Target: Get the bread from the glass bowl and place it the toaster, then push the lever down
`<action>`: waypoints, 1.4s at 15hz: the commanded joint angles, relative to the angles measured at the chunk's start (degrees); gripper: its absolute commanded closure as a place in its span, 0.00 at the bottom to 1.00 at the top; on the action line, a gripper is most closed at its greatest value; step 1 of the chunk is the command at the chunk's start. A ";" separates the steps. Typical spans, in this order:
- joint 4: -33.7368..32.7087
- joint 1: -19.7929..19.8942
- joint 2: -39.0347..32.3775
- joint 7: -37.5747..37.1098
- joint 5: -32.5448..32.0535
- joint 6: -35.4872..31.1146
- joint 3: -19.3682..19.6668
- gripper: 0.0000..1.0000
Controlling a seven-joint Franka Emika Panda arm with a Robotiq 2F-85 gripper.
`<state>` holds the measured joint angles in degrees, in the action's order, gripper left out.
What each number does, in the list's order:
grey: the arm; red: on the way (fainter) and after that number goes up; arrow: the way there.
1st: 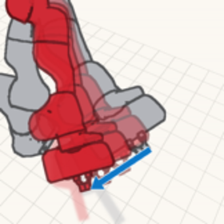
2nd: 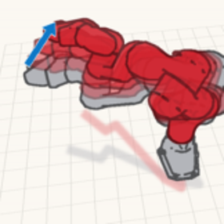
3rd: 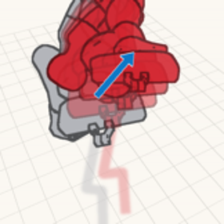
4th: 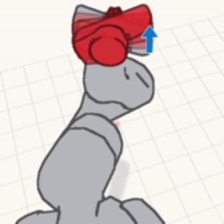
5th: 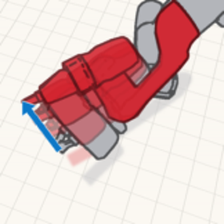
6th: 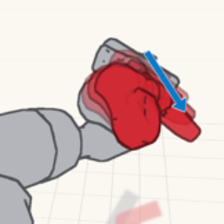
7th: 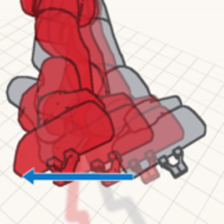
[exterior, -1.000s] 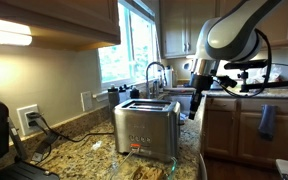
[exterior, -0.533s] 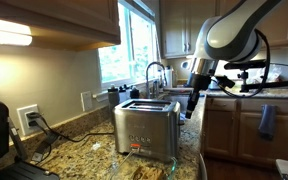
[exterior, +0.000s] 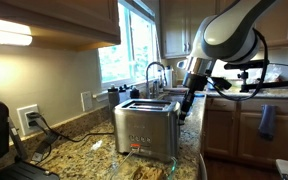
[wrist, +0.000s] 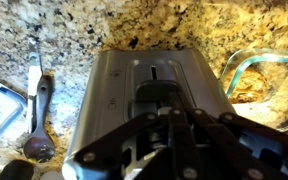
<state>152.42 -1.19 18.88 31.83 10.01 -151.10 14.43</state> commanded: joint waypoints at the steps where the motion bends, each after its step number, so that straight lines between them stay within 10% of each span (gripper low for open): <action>1: 2.39 -2.24 0.17 5.34 2.52 -5.11 1.98 0.96; 21: 6.35 -13.91 -8.09 32.90 22.34 -19.81 11.86 0.96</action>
<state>156.82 -11.52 12.75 59.32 27.75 -167.05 23.78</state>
